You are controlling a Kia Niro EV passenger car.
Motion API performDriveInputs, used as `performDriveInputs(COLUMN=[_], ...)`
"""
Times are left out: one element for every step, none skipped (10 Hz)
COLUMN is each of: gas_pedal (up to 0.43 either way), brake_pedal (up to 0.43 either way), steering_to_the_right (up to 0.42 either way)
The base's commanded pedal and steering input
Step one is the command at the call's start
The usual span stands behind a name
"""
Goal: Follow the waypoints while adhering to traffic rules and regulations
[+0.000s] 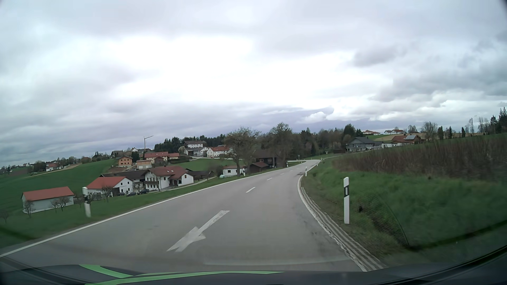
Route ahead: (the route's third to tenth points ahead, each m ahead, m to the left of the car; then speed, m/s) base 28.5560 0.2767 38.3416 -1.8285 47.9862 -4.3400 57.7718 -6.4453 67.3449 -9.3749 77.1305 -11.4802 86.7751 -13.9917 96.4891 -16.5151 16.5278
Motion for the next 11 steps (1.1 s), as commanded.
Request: performDriveInputs(gas_pedal=[0.059,0.059,0.059,0.059,0.059,0.059,0.059,0.067,0.067,0.067,0.067], brake_pedal=[0.000,0.000,0.000,0.000,0.000,0.000,0.000,0.000,0.000,0.000,0.000], steering_to_the_right=[0.027,0.028,0.029,0.029,0.030,0.030,0.029,0.028,0.028,0.027,0.026])
